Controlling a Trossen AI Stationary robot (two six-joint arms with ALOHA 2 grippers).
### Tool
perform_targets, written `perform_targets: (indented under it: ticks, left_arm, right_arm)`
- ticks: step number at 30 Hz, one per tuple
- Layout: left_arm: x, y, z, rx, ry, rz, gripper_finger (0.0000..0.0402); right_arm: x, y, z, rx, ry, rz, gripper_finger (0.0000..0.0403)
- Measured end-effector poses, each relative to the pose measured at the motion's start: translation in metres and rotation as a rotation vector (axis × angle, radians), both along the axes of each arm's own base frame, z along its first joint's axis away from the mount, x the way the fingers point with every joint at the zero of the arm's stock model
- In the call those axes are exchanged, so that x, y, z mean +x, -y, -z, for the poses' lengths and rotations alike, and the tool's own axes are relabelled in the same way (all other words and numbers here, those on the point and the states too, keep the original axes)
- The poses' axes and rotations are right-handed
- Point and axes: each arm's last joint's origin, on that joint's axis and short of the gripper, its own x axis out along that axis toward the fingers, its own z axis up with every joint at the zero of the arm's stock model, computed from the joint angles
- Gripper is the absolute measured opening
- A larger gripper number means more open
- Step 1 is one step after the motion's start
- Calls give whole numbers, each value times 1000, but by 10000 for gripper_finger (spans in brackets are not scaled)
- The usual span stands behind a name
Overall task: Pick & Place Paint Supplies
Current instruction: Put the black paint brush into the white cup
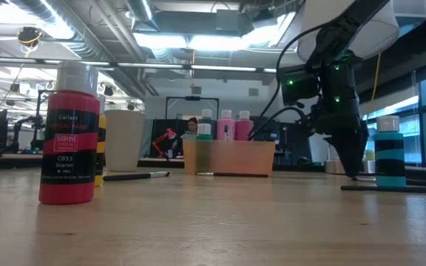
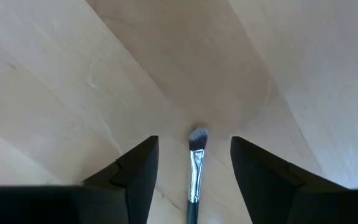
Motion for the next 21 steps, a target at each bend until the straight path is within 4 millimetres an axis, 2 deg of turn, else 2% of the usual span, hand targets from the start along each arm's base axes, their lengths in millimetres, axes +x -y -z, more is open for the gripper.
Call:
perform_targets:
  ticks: [5, 21]
  left_arm:
    - [0, 0, 0, -1, -1, 1, 219]
    - [0, 0, 0, 0, -1, 1, 219]
  right_arm:
    - [-7, -2, 8, 7, -12, 20, 204]
    - [-6, -2, 9, 2, 7, 21, 204]
